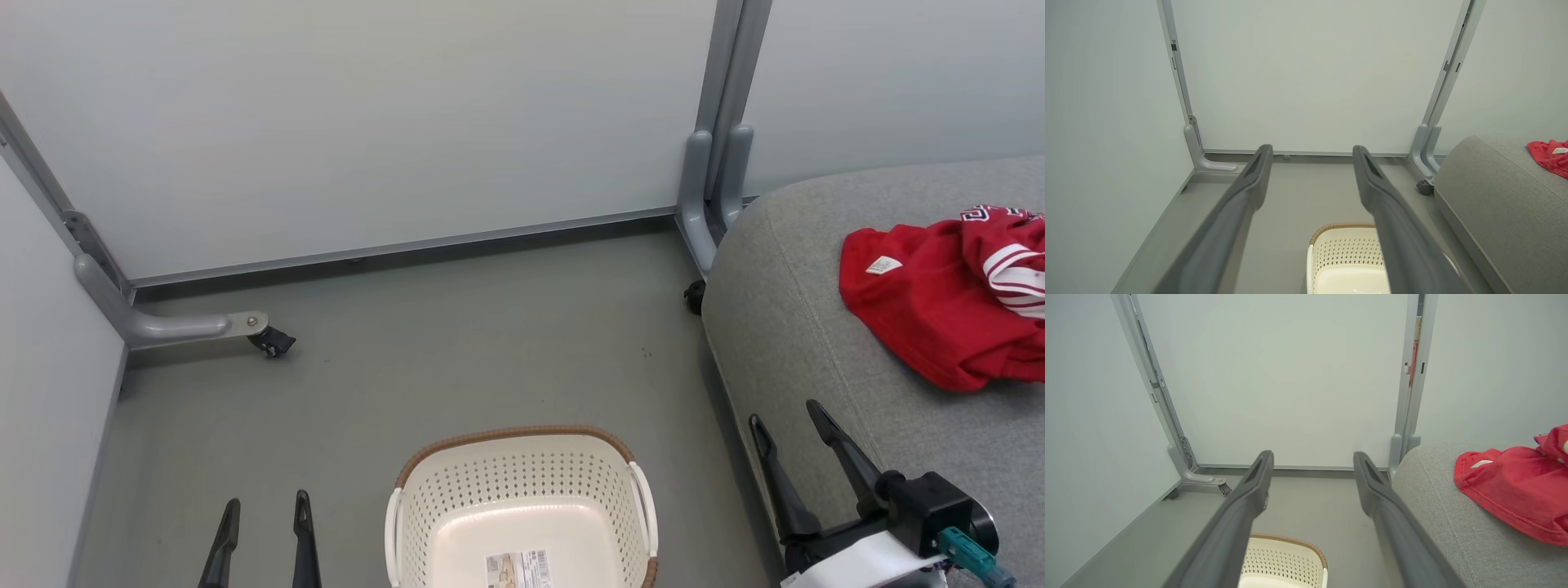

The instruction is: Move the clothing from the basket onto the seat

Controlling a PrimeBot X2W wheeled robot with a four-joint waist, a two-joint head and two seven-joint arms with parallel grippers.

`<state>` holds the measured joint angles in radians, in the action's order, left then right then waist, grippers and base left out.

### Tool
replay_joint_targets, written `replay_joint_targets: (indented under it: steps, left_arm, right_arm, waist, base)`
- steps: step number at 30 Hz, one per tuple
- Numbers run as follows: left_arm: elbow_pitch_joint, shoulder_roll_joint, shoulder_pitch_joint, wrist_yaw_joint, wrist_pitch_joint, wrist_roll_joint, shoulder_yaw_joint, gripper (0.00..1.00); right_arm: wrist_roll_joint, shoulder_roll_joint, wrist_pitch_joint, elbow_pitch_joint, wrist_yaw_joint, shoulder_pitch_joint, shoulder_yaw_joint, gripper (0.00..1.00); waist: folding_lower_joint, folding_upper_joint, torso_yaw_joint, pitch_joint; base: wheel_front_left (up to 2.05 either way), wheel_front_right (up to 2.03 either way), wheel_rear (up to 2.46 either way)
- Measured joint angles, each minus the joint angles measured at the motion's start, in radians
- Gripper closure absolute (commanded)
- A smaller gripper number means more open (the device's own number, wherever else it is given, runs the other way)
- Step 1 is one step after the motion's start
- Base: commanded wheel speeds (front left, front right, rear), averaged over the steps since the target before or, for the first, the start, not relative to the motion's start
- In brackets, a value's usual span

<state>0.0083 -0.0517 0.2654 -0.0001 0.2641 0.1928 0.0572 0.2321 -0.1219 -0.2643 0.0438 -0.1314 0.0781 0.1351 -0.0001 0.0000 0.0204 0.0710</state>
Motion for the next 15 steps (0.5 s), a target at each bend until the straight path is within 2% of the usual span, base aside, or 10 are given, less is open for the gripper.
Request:
replay_joint_targets:
  steps: [15]
  left_arm:
    - [-0.002, 0.001, 0.001, -0.001, 0.000, -0.023, 0.012, 0.00]
  right_arm:
    - [0.002, 0.019, 0.000, 0.009, 0.000, 0.014, -0.011, 0.00]
  waist:
    - [0.0000, 0.0000, -0.003, 0.001]
  base:
    - [0.00, 0.00, 0.00]
